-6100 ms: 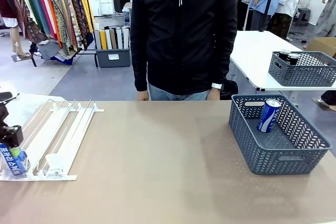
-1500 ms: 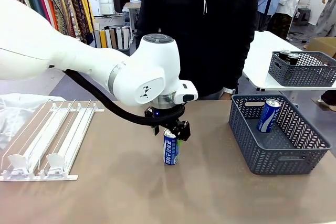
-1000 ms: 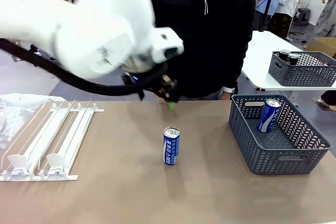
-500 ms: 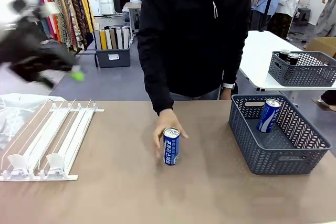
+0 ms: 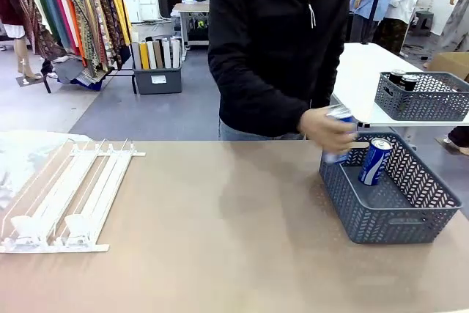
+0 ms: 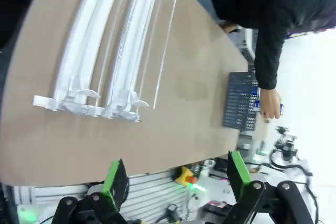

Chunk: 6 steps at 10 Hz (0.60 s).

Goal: Retrieve and store the cans from the dispenser.
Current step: Pick up one can from the Automatic Can Dispenser and place it in the middle of the table.

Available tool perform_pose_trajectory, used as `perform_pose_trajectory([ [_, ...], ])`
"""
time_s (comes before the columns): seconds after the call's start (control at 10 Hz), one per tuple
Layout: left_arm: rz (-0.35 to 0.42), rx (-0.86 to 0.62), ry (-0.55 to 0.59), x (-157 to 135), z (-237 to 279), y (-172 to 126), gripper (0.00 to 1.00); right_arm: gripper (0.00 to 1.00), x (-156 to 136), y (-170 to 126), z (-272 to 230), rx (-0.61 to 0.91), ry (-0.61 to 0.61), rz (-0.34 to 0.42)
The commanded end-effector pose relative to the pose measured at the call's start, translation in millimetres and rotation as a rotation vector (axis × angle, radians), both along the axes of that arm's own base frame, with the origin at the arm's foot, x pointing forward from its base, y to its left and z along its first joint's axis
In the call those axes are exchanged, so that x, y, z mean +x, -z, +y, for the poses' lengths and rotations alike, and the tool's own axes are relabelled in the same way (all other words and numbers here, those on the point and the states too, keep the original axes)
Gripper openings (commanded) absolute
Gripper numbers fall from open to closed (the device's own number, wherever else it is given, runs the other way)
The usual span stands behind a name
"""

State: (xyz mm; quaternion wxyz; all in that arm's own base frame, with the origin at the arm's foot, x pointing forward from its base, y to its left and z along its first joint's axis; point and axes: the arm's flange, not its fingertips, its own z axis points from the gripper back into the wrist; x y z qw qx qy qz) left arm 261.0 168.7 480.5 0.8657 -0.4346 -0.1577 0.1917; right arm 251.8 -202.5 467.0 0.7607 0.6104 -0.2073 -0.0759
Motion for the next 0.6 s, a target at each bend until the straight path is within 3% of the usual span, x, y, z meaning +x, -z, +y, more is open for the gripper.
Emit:
perform_pose_trajectory([
  [0.0, 0.003, 0.068, 0.008, 0.7, -11.9, -13.9, 1.00, 1.00, 0.9, -2.6, -0.5, 0.008, 0.001, -0.018],
  [0.5, 0.003, 0.068, 0.008, 0.7, -11.9, -13.9, 1.00, 1.00, 0.9, -2.6, -0.5, 0.008, 0.001, -0.018],
])
